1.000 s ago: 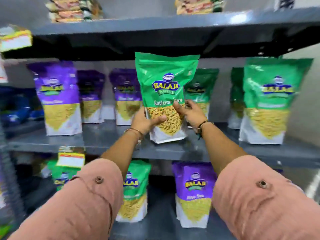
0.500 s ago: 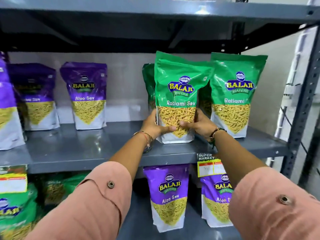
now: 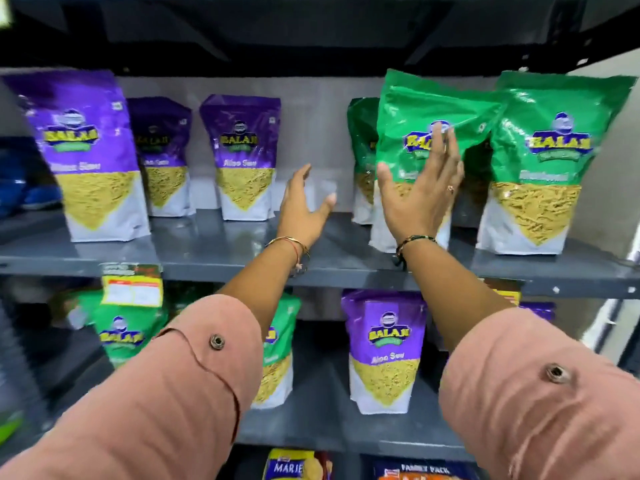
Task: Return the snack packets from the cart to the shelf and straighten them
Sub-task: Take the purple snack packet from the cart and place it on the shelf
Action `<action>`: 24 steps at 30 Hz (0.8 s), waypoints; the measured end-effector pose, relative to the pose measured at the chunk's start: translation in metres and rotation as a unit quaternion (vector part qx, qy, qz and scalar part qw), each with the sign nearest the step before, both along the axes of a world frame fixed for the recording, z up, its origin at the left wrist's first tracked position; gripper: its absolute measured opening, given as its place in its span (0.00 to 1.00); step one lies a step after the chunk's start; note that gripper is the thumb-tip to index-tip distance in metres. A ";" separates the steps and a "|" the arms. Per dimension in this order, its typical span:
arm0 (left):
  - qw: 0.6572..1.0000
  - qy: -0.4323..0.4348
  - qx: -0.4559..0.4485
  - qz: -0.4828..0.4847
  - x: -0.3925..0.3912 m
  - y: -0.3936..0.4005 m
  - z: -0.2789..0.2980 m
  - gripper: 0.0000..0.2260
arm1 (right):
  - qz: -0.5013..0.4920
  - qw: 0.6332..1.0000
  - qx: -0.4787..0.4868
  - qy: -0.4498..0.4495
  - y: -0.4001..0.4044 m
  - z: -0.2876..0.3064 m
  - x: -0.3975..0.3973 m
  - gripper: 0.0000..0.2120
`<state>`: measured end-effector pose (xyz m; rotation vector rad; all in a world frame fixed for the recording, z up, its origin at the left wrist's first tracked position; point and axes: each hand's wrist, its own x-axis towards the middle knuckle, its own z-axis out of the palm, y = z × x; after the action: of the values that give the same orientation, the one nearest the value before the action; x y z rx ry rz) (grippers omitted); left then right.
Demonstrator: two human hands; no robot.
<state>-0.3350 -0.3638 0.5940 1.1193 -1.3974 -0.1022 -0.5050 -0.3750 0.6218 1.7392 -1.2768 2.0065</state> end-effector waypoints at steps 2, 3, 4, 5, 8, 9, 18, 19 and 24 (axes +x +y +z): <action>0.998 -0.006 -0.024 0.053 0.042 0.024 -0.004 0.31 | 0.038 0.995 -0.048 0.081 0.012 -0.001 0.042 0.35; 0.997 -0.006 -0.028 0.077 0.063 0.039 -0.006 0.30 | 0.080 0.987 -0.065 0.121 0.018 -0.003 0.067 0.34; 0.994 -0.010 -0.034 0.104 0.087 0.055 -0.009 0.30 | 0.128 0.978 -0.072 0.151 0.025 -0.006 0.094 0.33; 0.991 -0.012 -0.029 0.127 0.108 0.070 -0.013 0.29 | 0.172 0.968 -0.071 0.171 0.032 -0.009 0.118 0.33; 0.976 -0.015 -0.011 0.215 0.181 0.126 -0.038 0.30 | 0.294 0.933 -0.051 0.201 0.064 -0.029 0.201 0.32; 0.970 -0.012 0.006 0.244 0.203 0.151 -0.050 0.30 | 0.328 0.920 -0.040 0.210 0.076 -0.041 0.228 0.32; 0.854 0.138 0.170 0.472 0.349 0.391 -0.219 0.39 | 0.568 0.734 0.117 0.353 0.207 -0.200 0.419 0.32; 0.832 0.170 0.199 0.489 0.361 0.416 -0.248 0.39 | 0.587 0.705 0.151 0.369 0.222 -0.221 0.435 0.33; 0.758 0.346 0.250 0.493 0.353 0.505 -0.357 0.43 | 0.610 0.512 0.305 0.522 0.289 -0.360 0.492 0.40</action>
<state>0.0182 0.1407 0.2371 1.8913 0.0143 -0.1099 -0.0131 -0.0863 0.2618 3.7854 -0.0745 -0.1283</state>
